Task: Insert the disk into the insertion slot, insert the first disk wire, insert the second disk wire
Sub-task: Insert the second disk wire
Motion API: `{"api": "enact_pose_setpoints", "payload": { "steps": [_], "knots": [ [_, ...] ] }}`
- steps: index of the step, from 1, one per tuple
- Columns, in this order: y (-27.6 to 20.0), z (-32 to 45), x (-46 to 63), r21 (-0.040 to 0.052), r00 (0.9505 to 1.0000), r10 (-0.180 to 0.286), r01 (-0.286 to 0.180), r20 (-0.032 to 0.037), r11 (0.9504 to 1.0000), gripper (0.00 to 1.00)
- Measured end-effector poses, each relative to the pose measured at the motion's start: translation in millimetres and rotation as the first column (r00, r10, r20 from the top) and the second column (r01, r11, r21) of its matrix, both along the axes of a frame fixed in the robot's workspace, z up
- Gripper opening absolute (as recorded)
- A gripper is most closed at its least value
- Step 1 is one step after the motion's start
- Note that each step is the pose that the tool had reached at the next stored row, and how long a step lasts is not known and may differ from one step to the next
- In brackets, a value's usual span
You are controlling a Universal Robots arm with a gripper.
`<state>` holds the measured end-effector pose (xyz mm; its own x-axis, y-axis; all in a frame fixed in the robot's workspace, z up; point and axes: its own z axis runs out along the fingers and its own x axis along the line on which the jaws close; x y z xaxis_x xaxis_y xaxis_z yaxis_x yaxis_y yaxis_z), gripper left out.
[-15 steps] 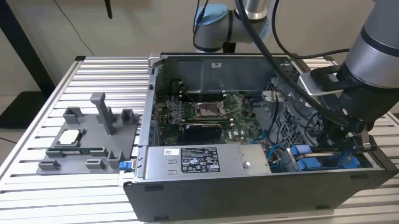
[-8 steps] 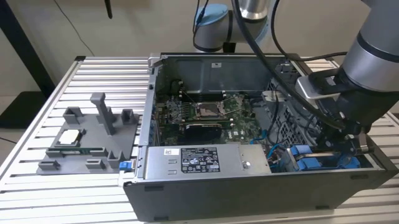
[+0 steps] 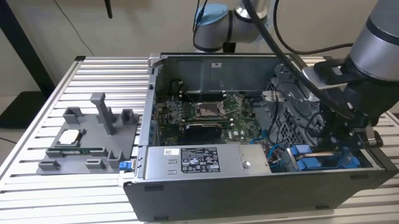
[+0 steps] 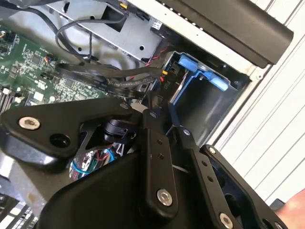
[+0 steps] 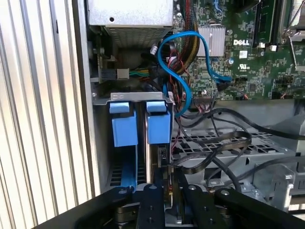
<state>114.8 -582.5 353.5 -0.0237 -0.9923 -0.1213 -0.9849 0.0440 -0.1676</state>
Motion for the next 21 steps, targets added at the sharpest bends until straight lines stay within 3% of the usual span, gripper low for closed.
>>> {"api": "enact_pose_setpoints", "payload": {
  "steps": [5,8,9,12,13,17,21],
  "knots": [
    [0.0,17.1,0.0,-0.0028,1.0000,0.000,0.000,-0.0004,1.0000,0.24],
    [0.0,17.0,0.0,-0.0026,1.0000,0.000,0.000,-0.0005,1.0000,0.24],
    [0.0,17.0,0.2,-0.0043,1.0000,0.000,0.000,-0.0025,1.0000,0.24],
    [0.1,18.7,1.6,-0.0105,0.9995,0.000,0.000,-0.0316,0.9999,0.24],
    [0.2,20.8,1.6,-0.0108,0.9993,0.000,0.000,-0.0361,0.9999,0.24],
    [0.1,31.5,1.6,-0.0109,0.9991,0.000,0.000,-0.0416,0.9999,0.24],
    [0.2,31.4,1.6,-0.0106,0.9991,0.000,0.000,-0.0419,0.9999,0.24]
  ]
}}
